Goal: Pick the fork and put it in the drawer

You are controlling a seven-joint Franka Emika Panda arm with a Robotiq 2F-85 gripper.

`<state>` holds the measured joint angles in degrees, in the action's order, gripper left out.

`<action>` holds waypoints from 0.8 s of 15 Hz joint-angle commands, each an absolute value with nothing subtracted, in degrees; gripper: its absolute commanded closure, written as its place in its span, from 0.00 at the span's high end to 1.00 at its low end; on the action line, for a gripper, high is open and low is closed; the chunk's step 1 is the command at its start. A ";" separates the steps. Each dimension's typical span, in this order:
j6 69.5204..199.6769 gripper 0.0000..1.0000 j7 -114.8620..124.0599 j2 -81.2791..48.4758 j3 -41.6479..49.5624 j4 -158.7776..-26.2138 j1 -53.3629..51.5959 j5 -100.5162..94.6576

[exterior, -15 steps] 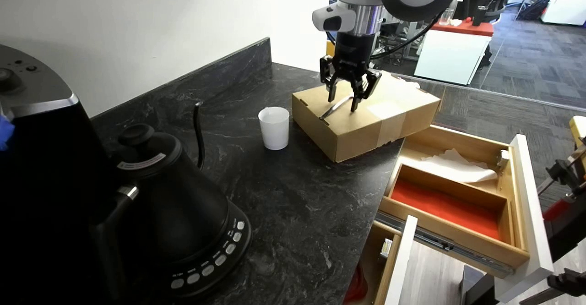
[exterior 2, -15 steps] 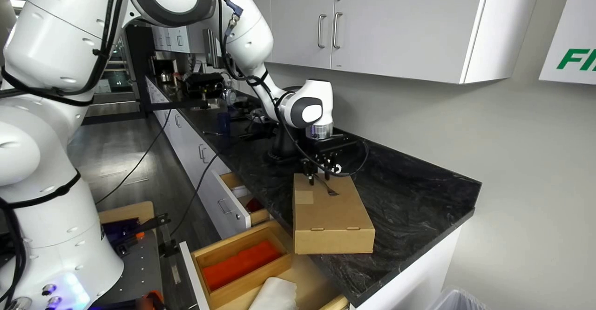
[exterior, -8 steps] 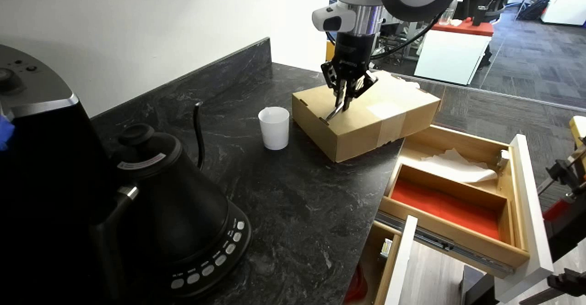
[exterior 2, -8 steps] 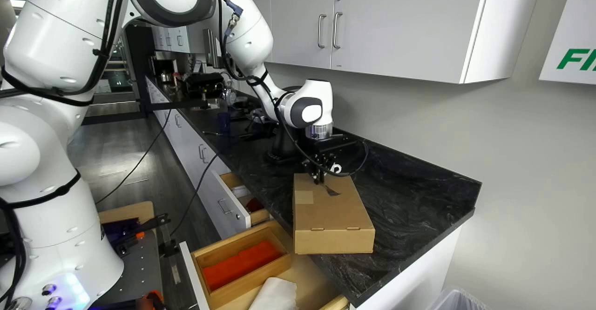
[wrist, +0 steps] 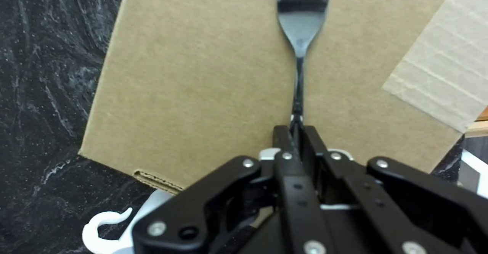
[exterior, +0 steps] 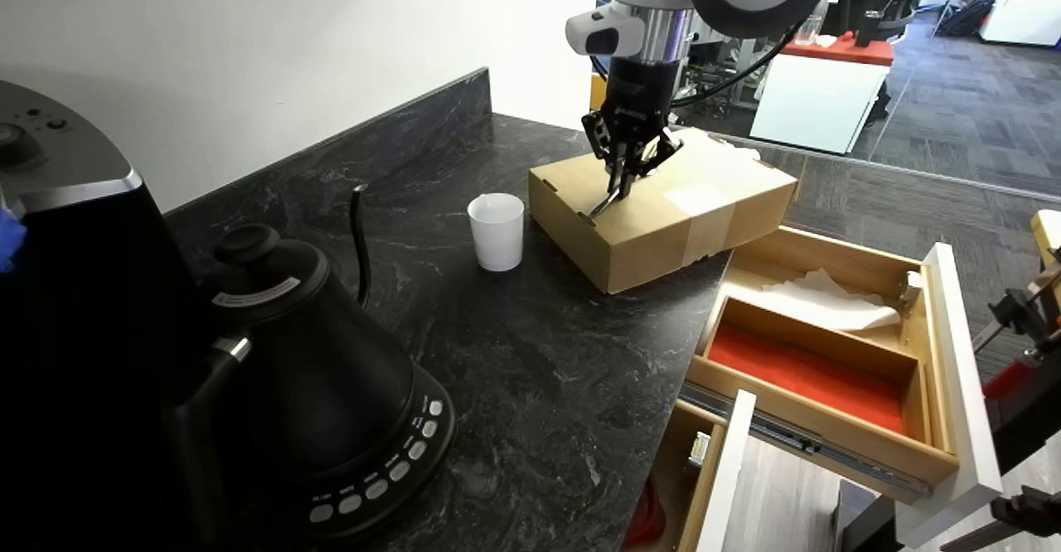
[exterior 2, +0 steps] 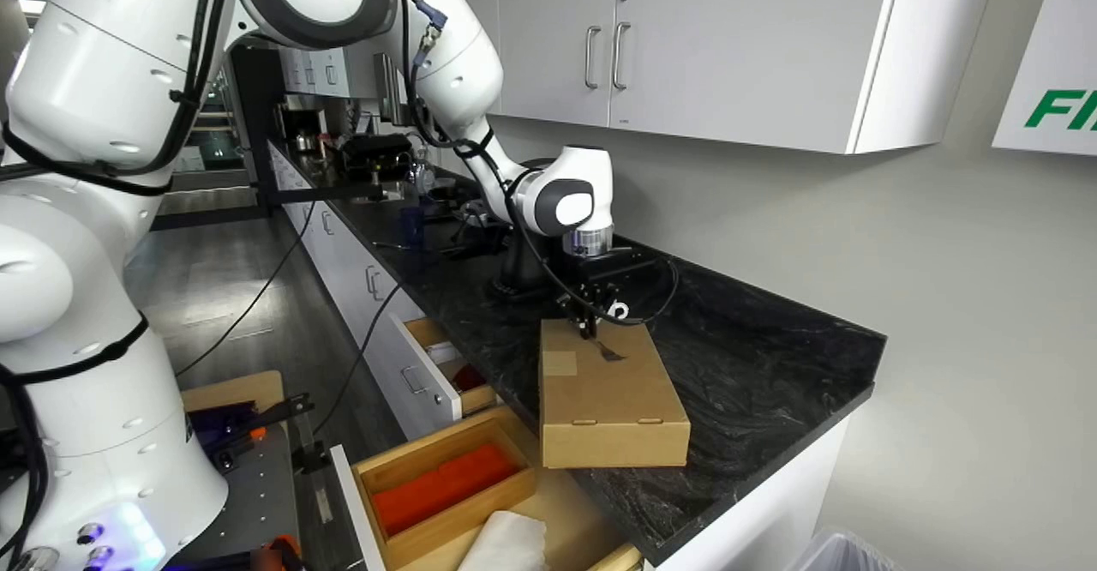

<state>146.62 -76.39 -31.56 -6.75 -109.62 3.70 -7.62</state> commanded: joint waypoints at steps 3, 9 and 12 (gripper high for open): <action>144.11 0.04 -76.07 -25.97 -7.24 -112.81 4.02 -7.23; 140.90 0.04 -82.65 -25.86 -9.95 -111.83 5.45 -5.27; 139.57 0.04 -93.95 -24.51 -11.55 -114.41 7.48 -4.06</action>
<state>141.46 -83.77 -28.06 -9.09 -110.22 4.15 -6.00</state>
